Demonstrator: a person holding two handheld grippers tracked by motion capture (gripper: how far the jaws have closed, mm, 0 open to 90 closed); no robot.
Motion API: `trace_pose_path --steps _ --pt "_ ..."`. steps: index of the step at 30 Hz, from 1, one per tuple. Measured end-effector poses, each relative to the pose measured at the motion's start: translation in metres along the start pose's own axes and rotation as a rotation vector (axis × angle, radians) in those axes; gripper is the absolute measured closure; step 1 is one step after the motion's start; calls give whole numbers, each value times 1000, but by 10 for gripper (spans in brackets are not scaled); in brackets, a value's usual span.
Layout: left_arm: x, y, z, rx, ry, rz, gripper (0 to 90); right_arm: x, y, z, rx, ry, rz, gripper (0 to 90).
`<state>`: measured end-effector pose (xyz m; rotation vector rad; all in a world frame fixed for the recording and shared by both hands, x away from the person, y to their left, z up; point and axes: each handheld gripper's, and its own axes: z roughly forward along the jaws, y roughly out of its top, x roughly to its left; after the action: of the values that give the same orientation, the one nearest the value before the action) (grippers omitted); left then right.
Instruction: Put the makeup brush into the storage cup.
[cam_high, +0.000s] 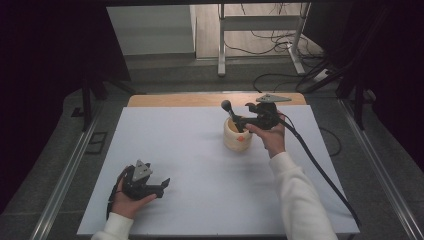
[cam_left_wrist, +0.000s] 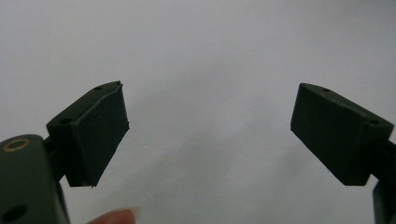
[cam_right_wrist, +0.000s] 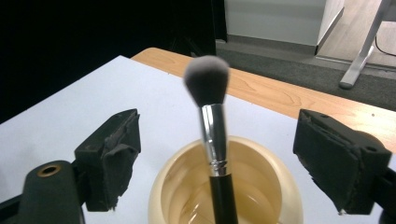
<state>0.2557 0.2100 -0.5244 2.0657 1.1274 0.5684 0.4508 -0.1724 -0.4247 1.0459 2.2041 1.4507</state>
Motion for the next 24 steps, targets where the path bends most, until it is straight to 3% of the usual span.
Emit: trace_pose_path --steps 24 --pt "0 0 -1 -7 0 -1 119 3 -6 -19 41 31 -44 106"
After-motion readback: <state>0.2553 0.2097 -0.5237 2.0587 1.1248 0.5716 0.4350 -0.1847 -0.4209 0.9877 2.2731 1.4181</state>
